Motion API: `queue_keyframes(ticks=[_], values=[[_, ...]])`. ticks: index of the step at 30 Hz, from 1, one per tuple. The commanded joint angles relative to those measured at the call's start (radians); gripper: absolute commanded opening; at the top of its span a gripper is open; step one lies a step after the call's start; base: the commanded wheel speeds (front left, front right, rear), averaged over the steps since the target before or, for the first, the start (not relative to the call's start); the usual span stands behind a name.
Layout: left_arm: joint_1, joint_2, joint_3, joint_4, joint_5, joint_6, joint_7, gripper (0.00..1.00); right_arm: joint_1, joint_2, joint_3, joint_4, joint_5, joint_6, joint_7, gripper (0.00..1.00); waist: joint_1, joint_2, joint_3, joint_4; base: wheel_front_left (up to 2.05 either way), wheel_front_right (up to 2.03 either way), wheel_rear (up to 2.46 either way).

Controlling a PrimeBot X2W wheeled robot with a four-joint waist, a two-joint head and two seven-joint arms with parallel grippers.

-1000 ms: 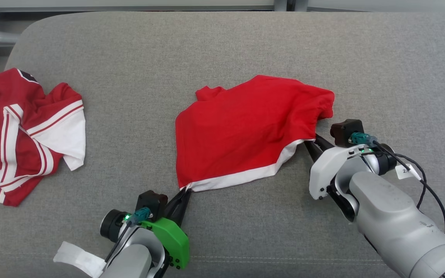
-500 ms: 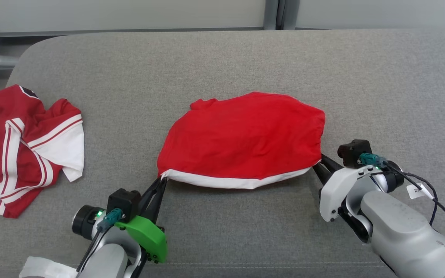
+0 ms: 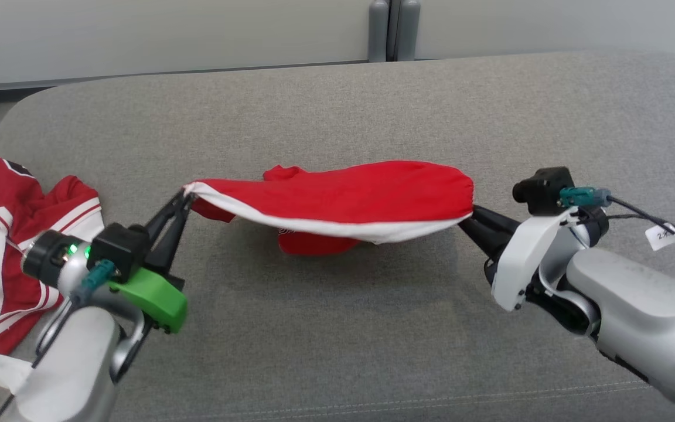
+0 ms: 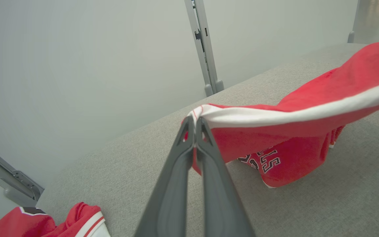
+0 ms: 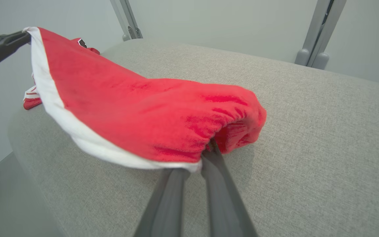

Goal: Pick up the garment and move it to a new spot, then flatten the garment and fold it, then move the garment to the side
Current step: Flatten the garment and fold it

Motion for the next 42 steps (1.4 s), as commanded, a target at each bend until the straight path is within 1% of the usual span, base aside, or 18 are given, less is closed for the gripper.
queue_keyframes(ticks=[1, 4, 6, 9, 11, 16, 18, 21, 26, 29, 34, 37, 39, 42], values=[[-0.057, 0.047, -0.005, -0.030, -0.007, -0.001, 0.023, 0.00, -0.047, -0.031, 0.010, -0.029, 0.038, -0.001, 0.006, 0.00, 0.0000, 0.0000, 0.007, -0.017, 0.00, 0.00, 0.00], [-0.120, 0.087, -0.027, -0.080, -0.057, -0.002, 0.061, 0.00, -0.107, -0.052, 0.033, -0.044, 0.060, -0.001, 0.018, 0.00, 0.0000, 0.0000, 0.020, -0.030, 0.00, 0.00, 0.00], [-0.173, 0.129, -0.050, -0.103, -0.082, -0.002, 0.091, 0.00, -0.147, -0.048, 0.041, -0.051, 0.095, -0.001, 0.031, 0.00, 0.0000, 0.0000, 0.036, -0.039, 0.00, 0.00, 0.00], [-0.261, 0.173, -0.094, -0.119, -0.122, -0.002, 0.130, 0.00, -0.219, -0.036, 0.057, -0.047, 0.148, -0.001, 0.067, 0.00, 0.0000, 0.0000, 0.068, -0.054, 0.00, 0.00, 0.00], [-0.291, 0.181, -0.110, -0.121, -0.139, -0.002, 0.138, 0.00, -0.239, -0.031, 0.064, -0.046, 0.169, -0.001, 0.084, 0.00, 0.0000, 0.0000, 0.080, -0.059, 0.00, 0.00, 0.00], [-0.476, 0.238, -0.196, -0.092, -0.216, -0.002, 0.181, 0.00, -0.380, -0.012, 0.074, -0.009, 0.256, -0.001, 0.154, 0.00, 0.0000, 0.0000, 0.151, -0.075, 0.00, 0.00, 0.00], [-0.555, 0.247, -0.219, -0.069, -0.263, -0.002, 0.187, 0.00, -0.440, 0.003, 0.077, 0.020, 0.279, -0.001, 0.179, 0.00, 0.0000, 0.0000, 0.182, -0.082, 0.00, 0.00, 0.00], [-0.671, 0.270, -0.273, -0.030, -0.288, -0.002, 0.197, 0.00, -0.532, 0.030, 0.067, 0.087, 0.304, -0.001, 0.198, 0.00, 0.0000, 0.0000, 0.231, -0.091, 0.00, 0.00, 0.00], [-0.857, 0.278, -0.335, 0.060, -0.354, -0.002, 0.199, 0.00, -0.673, 0.093, 0.053, 0.244, 0.317, -0.001, 0.192, 0.00, 0.0000, 0.0000, 0.297, -0.098, 0.00, 0.00, 0.00], [-0.960, 0.271, -0.365, 0.111, -0.377, -0.002, 0.193, 0.00, -0.743, 0.129, 0.046, 0.344, 0.306, -0.001, 0.173, 0.00, 0.0000, 0.0000, 0.328, -0.098, 0.00, 0.00, 0.00], [-1.111, 0.247, -0.385, 0.192, -0.398, 0.000, 0.166, 0.00, -0.852, 0.194, 0.025, 0.515, 0.277, -0.002, 0.082, 0.00, 0.0000, 0.0000, 0.364, -0.090, 0.00, 0.00, 0.00], [-1.189, 0.227, -0.398, 0.245, -0.369, 0.000, 0.131, 0.00, -0.913, 0.223, 0.020, 0.629, 0.244, -0.002, 0.000, 0.00, 0.0000, 0.0000, 0.382, -0.078, 0.00, 0.00, 0.00], [-1.246, 0.204, -0.388, 0.276, -0.347, 0.018, 0.089, 0.00, -0.964, 0.245, -0.007, 0.705, 0.236, -0.003, -0.058, 0.00, 0.0000, 0.0000, 0.402, -0.066, 0.00, 0.00, 0.00], [-1.273, 0.166, -0.394, 0.315, -0.319, 0.039, 0.036, 0.00, -0.998, 0.284, -0.010, 0.774, 0.190, -0.002, -0.091, 0.00, 0.0000, 0.0000, 0.427, -0.050, 0.00, 0.00, 0.00]])
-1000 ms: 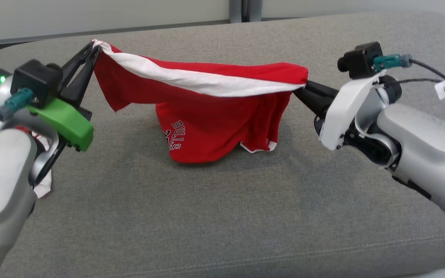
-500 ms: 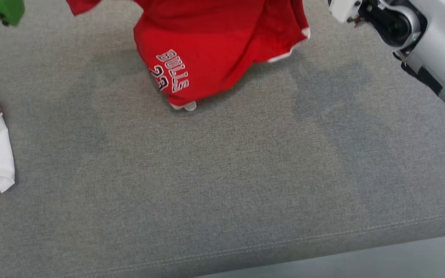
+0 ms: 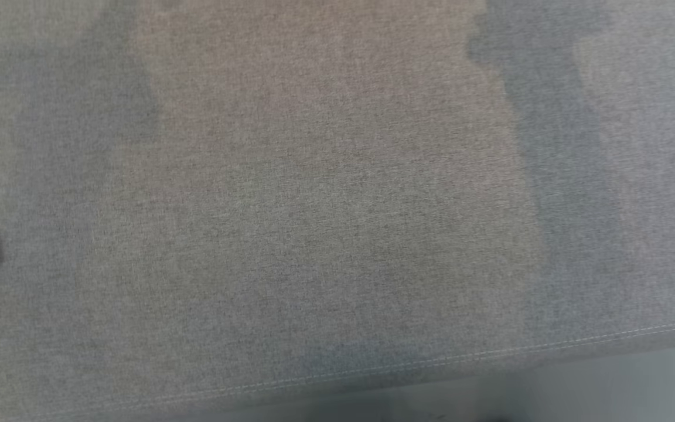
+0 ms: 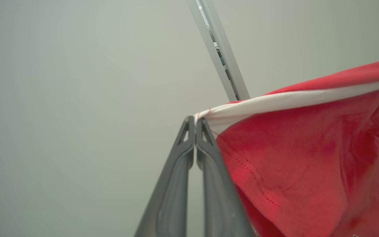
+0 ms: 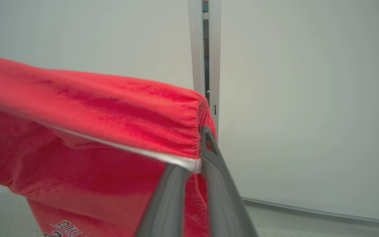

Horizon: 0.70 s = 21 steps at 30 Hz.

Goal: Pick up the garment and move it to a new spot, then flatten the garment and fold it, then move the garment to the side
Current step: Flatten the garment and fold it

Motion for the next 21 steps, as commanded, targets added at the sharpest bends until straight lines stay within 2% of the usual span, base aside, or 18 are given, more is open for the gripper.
queue_keyframes(ticks=[1, 5, 8, 14, 18, 21], values=[[-0.005, -0.007, 0.004, 0.021, 0.014, 0.022, -0.021, 0.00, 0.000, 0.008, -0.007, 0.025, -0.022, -0.004, -0.007, 0.00, 0.0000, 0.0000, 0.035, 0.026, 0.00, 0.00, 0.00], [-0.003, -0.041, 0.013, 0.045, 0.032, 0.036, -0.050, 0.00, -0.020, 0.016, -0.062, 0.026, -0.096, -0.003, -0.009, 0.00, 0.0000, 0.0000, 0.079, 0.040, 0.00, 0.00, 0.00], [0.034, -0.063, 0.030, 0.067, 0.021, 0.031, -0.056, 0.00, 0.004, 0.017, -0.104, 0.015, -0.144, -0.003, -0.010, 0.00, 0.0000, 0.0000, 0.102, 0.047, 0.00, 0.00, 0.00], [0.109, -0.086, 0.075, 0.027, 0.039, 0.017, -0.056, 0.00, 0.062, 0.025, -0.143, -0.022, -0.215, -0.003, -0.010, 0.00, 0.0000, 0.0000, 0.121, 0.055, 0.00, 0.00, 0.00], [0.195, -0.091, 0.131, -0.048, 0.064, 0.011, -0.056, 0.00, 0.146, 0.008, -0.157, -0.107, -0.243, -0.003, -0.010, 0.00, 0.0000, 0.0000, 0.111, 0.060, 0.00, 0.00, 0.00], [0.289, -0.085, 0.157, -0.102, 0.089, 0.004, -0.056, 0.00, 0.255, -0.011, -0.121, -0.186, -0.223, -0.003, -0.010, 0.00, 0.0000, 0.0000, 0.082, 0.062, 0.00, 0.00, 0.00]])
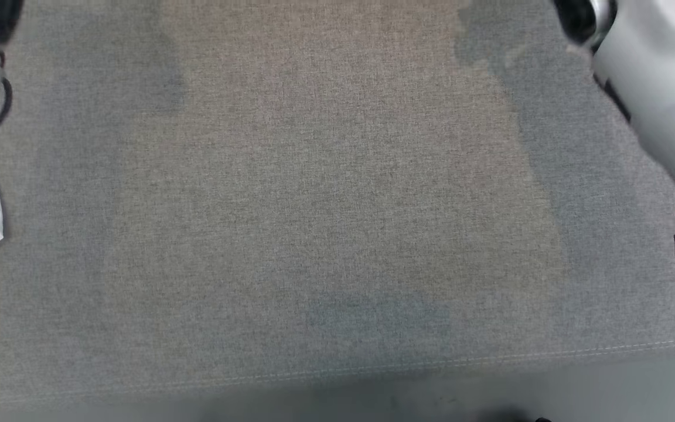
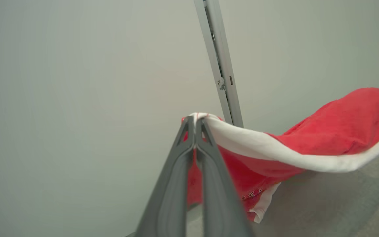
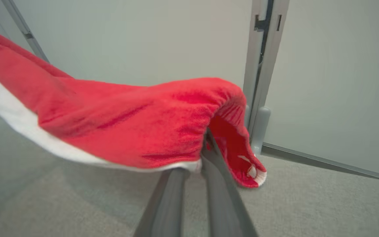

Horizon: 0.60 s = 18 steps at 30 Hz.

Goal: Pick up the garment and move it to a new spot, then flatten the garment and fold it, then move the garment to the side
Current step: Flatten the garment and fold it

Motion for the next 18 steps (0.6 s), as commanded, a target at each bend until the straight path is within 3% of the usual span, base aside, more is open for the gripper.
queue_keyframes(ticks=[1, 6, 14, 18], values=[[0.035, 0.009, 0.010, -0.014, 0.009, -0.005, -0.003, 0.00, 0.036, -0.012, 0.012, -0.016, 0.015, -0.002, -0.003, 0.00, -0.0001, 0.0000, -0.026, -0.002, 0.00, 0.00, 0.00], [0.235, 0.033, 0.050, -0.124, 0.042, -0.007, -0.003, 0.00, 0.179, -0.081, 0.102, -0.157, 0.074, -0.002, 0.001, 0.00, -0.0001, 0.0000, -0.084, -0.013, 0.00, 0.00, 0.00], [0.605, 0.085, 0.131, -0.299, 0.077, 0.049, -0.003, 0.00, 0.370, -0.185, 0.227, -0.324, 0.115, -0.002, -0.001, 0.00, -0.0001, 0.0000, -0.198, -0.033, 0.00, 0.00, 0.00], [0.776, 0.079, 0.167, -0.366, 0.067, 0.067, -0.003, 0.00, 0.456, -0.216, 0.251, -0.372, 0.117, -0.002, 0.001, 0.00, -0.0001, 0.0000, -0.246, -0.036, 0.00, 0.00, 0.00]])
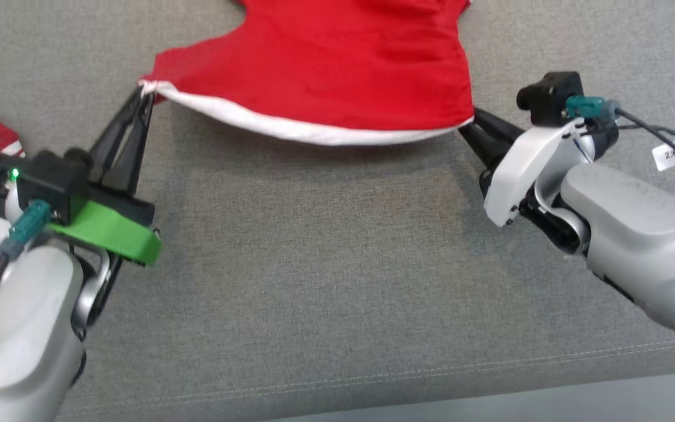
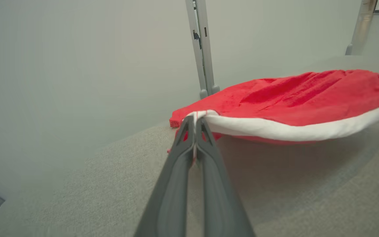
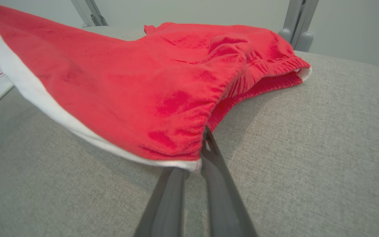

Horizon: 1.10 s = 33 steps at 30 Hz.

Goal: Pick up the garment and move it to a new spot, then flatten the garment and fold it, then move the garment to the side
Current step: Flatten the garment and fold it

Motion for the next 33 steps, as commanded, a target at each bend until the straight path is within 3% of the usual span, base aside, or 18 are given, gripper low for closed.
queue_keyframes(ticks=[1, 7, 15, 26, 33], values=[[0.042, -0.003, 0.010, -0.014, -0.001, 0.010, -0.002, 0.00, 0.029, -0.010, 0.004, -0.011, 0.004, -0.001, 0.000, 0.00, 0.0001, 0.0000, -0.054, -0.010, 0.00, 0.00, 0.00], [0.290, -0.042, 0.067, -0.064, 0.026, 0.044, -0.002, 0.00, 0.172, -0.060, 0.015, -0.073, 0.037, -0.001, 0.010, 0.00, 0.0001, 0.0000, -0.129, -0.003, 0.00, 0.00, 0.00], [0.482, -0.101, 0.132, -0.070, 0.043, 0.022, -0.002, 0.00, 0.322, -0.101, 0.019, -0.154, 0.082, -0.001, 0.054, 0.00, 0.0001, 0.0000, -0.199, 0.008, 0.00, 0.00, 0.00], [0.624, -0.129, 0.159, -0.025, 0.113, -0.003, -0.002, 0.00, 0.483, -0.154, 0.009, -0.229, 0.133, -0.001, 0.073, 0.00, 0.0001, 0.0000, -0.245, 0.037, 0.00, 0.00, 0.00], [0.617, -0.132, 0.172, 0.024, 0.120, -0.024, -0.002, 0.00, 0.523, -0.168, -0.023, -0.245, 0.116, -0.002, 0.101, 0.00, 0.0001, 0.0000, -0.236, 0.034, 0.00, 0.00, 0.00]])
